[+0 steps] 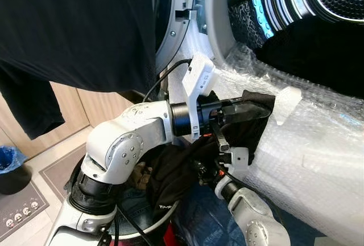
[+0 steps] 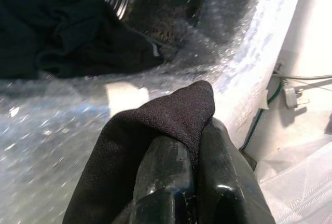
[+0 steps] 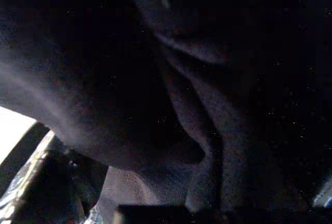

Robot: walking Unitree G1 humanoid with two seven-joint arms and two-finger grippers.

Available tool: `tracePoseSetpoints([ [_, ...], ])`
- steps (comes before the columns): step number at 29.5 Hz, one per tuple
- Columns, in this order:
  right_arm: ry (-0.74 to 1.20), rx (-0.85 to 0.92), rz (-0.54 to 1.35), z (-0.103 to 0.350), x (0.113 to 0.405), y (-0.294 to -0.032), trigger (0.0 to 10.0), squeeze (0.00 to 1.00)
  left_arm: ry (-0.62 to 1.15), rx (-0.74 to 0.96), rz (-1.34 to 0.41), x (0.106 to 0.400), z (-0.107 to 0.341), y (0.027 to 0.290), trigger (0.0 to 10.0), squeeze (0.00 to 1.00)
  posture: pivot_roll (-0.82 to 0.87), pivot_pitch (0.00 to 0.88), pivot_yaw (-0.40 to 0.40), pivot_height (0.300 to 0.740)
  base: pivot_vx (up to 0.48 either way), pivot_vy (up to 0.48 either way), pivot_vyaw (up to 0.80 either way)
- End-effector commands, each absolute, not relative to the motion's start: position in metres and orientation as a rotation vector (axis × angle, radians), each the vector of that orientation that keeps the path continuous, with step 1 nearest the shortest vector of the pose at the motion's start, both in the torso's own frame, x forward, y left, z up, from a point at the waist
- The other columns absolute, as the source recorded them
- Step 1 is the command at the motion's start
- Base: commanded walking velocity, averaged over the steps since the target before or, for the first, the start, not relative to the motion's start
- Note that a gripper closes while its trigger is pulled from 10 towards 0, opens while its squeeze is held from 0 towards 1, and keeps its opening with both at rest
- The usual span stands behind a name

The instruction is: Clothes washing

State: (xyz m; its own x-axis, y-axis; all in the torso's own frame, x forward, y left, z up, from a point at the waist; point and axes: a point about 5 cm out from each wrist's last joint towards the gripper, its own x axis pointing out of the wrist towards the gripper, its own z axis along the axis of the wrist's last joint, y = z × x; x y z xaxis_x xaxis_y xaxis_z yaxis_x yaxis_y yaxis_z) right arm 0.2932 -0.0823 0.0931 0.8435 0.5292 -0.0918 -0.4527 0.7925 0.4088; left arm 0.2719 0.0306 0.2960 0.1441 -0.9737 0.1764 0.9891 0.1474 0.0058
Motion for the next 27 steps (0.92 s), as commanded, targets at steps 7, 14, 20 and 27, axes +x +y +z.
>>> tracePoseSetpoints([
  [7,0.130,0.391,0.614,0.103,0.287,-0.077,0.0,0.00,-0.176,-0.128,-1.439,0.265,0.297,0.030,0.0,0.00,0.18,0.000,-0.035,0.740,0.000,0.000,0.00],
  [14,0.111,0.389,0.636,0.103,0.285,-0.077,0.0,0.00,-0.172,-0.127,-1.434,0.264,0.294,0.031,0.0,0.00,0.18,0.000,-0.037,0.740,0.000,0.000,0.00],
  [20,0.089,0.377,0.688,0.106,0.282,-0.071,0.0,0.00,-0.175,-0.127,-1.435,0.263,0.294,0.030,0.0,0.00,0.19,0.000,-0.039,0.740,0.000,0.000,0.00],
  [27,0.052,0.408,0.774,0.111,0.274,-0.066,0.0,0.00,-0.175,-0.127,-1.429,0.262,0.294,0.030,0.0,0.00,0.19,0.000,-0.041,0.740,0.000,0.000,0.00],
])
